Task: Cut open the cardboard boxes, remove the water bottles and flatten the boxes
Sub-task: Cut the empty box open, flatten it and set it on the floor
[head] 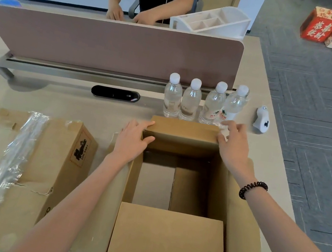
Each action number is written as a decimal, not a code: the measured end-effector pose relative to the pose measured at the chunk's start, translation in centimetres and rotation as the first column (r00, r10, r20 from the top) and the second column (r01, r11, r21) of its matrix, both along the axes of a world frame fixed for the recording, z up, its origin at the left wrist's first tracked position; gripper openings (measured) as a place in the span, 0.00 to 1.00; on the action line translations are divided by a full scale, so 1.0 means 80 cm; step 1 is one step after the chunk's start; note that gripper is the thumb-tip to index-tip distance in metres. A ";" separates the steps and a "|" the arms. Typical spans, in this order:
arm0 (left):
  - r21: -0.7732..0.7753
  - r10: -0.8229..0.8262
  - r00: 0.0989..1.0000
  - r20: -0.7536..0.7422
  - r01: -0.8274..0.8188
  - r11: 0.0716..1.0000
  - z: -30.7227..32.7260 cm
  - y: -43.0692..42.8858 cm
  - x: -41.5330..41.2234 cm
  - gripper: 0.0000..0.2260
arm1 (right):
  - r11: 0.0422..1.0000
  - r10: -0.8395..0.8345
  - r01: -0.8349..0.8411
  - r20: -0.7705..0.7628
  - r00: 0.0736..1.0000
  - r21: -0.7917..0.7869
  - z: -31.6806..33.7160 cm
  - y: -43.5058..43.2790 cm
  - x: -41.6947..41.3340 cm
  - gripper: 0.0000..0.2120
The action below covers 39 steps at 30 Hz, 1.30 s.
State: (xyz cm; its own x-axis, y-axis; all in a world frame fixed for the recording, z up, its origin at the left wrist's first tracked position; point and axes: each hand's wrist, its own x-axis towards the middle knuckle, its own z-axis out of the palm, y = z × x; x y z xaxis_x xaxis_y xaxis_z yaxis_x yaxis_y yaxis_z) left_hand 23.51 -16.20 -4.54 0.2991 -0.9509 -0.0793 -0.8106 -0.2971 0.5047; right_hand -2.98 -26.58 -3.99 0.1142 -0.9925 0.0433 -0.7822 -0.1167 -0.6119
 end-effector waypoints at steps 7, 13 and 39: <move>-0.025 -0.090 0.995 0.051 0.091 0.996 -0.008 -0.009 -0.002 0.09 | 0.896 0.440 -0.443 -0.203 0.875 0.031 -0.013 0.004 -0.004 0.17; -0.011 -0.045 0.999 -0.015 0.045 0.999 -0.006 -0.011 -0.003 0.12 | 0.894 0.416 -0.446 -0.296 0.860 -0.040 -0.012 0.005 0.001 0.10; -0.168 -0.117 0.983 0.144 0.141 0.976 0.017 0.040 -0.016 0.23 | 0.871 0.471 -0.491 -0.240 0.849 -0.024 0.053 0.081 -0.014 0.19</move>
